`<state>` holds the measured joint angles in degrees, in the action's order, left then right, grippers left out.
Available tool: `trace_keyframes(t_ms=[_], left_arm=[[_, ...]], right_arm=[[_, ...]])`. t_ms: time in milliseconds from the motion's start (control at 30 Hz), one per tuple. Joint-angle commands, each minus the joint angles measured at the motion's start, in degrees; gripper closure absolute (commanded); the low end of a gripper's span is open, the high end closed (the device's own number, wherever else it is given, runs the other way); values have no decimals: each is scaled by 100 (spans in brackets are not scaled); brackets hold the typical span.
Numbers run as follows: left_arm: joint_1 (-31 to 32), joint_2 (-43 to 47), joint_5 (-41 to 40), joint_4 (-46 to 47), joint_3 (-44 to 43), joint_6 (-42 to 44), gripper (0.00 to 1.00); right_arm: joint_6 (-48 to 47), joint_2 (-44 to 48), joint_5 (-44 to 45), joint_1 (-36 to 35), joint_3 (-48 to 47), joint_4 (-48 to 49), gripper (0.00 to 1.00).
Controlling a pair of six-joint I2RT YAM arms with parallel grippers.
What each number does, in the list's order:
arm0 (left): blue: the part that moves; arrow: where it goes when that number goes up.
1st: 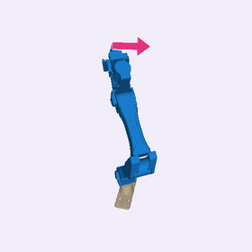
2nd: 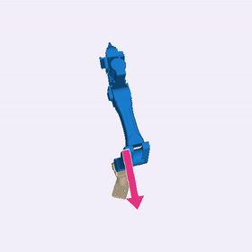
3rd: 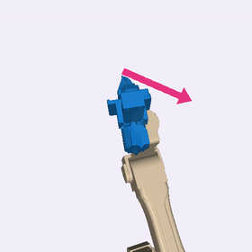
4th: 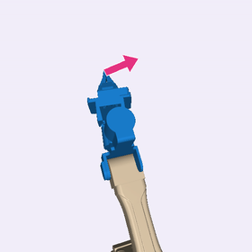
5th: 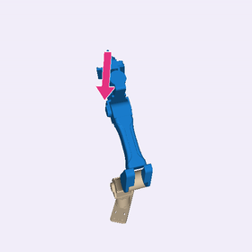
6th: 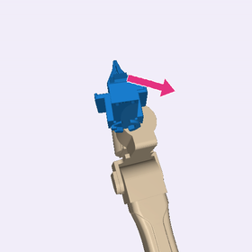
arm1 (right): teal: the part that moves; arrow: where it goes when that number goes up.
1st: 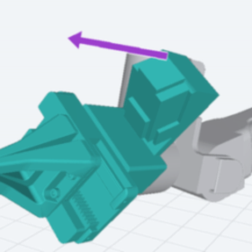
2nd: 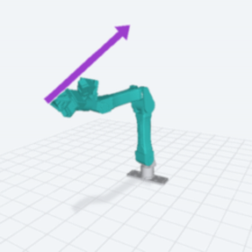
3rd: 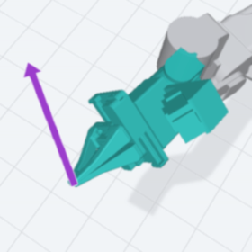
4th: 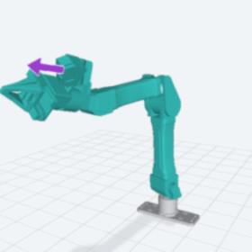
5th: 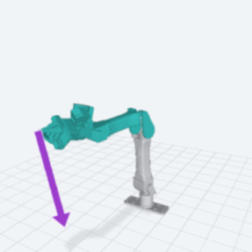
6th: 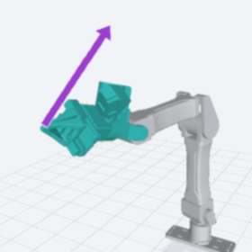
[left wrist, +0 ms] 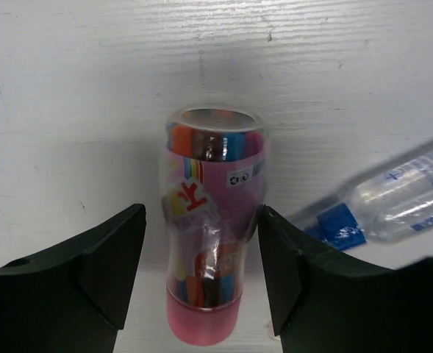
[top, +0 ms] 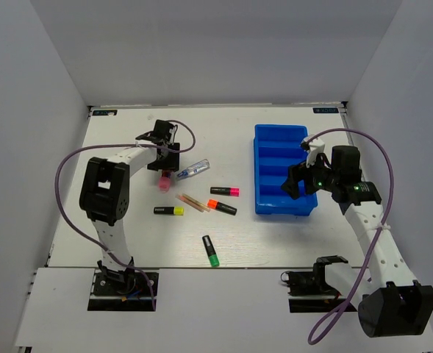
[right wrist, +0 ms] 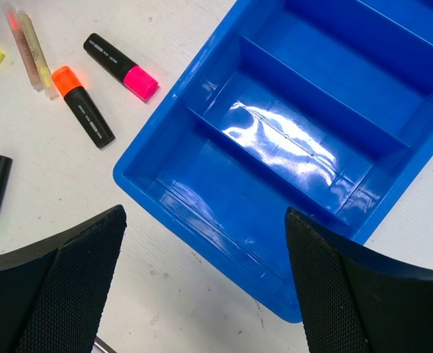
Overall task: Sort the stationery into containers
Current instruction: Pick up the stationery from the center of the board, then place the stationery in the storage box.
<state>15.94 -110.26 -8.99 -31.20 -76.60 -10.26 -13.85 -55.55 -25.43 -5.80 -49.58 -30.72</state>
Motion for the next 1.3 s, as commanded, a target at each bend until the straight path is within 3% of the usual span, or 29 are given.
trace_keyframes(t_ms=[0, 133, 233, 267, 367, 400, 433, 467, 533, 600, 633, 667, 700, 733, 767, 833, 867, 900, 967, 1000, 1033, 1067, 1133, 1267], left_arm=[[-30, -31, -278, 62, -145, 103, 28], [-39, -215, -366, 211, 109, 24, 36], [-30, -303, -384, 211, 180, -28, 66], [-21, -303, -392, 185, 154, -46, 82], [-30, -137, -401, 141, 102, -37, 100], [-21, 55, -419, 97, 5, -37, 100], [-30, 118, -462, 36, -204, -37, 100], [-30, 275, -602, -261, -320, -37, 100], [-21, 539, -612, -561, -732, -90, 100], [-21, 768, -280, -816, -1295, -387, 100], [22, 926, 78, -835, -1418, -606, 100], [58, 927, 369, -861, -1767, -722, 100], [162, 945, 529, -896, -1875, -1080, 100], [294, 875, 843, -879, -1981, -1222, 100], [356, 840, 995, -853, -2260, -1389, 100], [611, 613, 1784, -432, -2420, -2054, 100], [672, 524, 2100, -4, -2456, -2181, 100], [830, 270, 3095, 418, -2726, -2478, 100], [901, -562, 3831, 928, -3157, -2813, 100], [989, -802, 4488, 1071, -4030, -2797, 100], [1059, -1039, 4912, 1124, -4352, -2771, 100], [1121, -1599, 5125, 1116, -4659, -2518, 100], [1156, -1788, 5459, 1534, -5076, -2297, 100], [1419, -1464, 4970, 2723, -4023, -1184, 100]], right_arm=[[5, 141, 21, -9, 28, 57, 10], [14, 150, 3, -17, 1, 31, 10], [14, 158, 21, -8, 10, 31, 10], [14, 167, 29, -26, 10, 31, 10], [-4, 185, 47, 0, 27, 40, 10], [-13, 185, 38, 0, 36, 48, 10], [-22, 185, 12, -8, 28, 22, 21], [-22, 194, -14, 18, 28, 40, 40], [92, 211, 20, 9, 36, 49, 100], [119, 202, 47, 0, 54, 110, 100], [180, 194, 134, 0, 37, 110, 52], [224, 185, 196, -17, 28, 136, 19], [294, 133, 353, -9, -7, 145, 10], [321, 115, 407, 0, -34, 145, 12], [373, 115, 468, -8, -25, 163, 29], [548, 132, 749, -9, 18, 285, 84], [663, 132, 863, 0, 36, 338, 100], [716, 115, 1091, 0, 62, 434, 100], [778, 141, 1207, 0, 116, 532, 96], [778, 132, 1233, 9, 124, 549, 94], [769, 97, 1233, 0, 133, 550, 94], [769, 97, 1233, 0, 124, 532, 94], [761, 114, 1234, 9, 142, 550, 93], [787, 211, 1207, 27, 168, 611, 89]])
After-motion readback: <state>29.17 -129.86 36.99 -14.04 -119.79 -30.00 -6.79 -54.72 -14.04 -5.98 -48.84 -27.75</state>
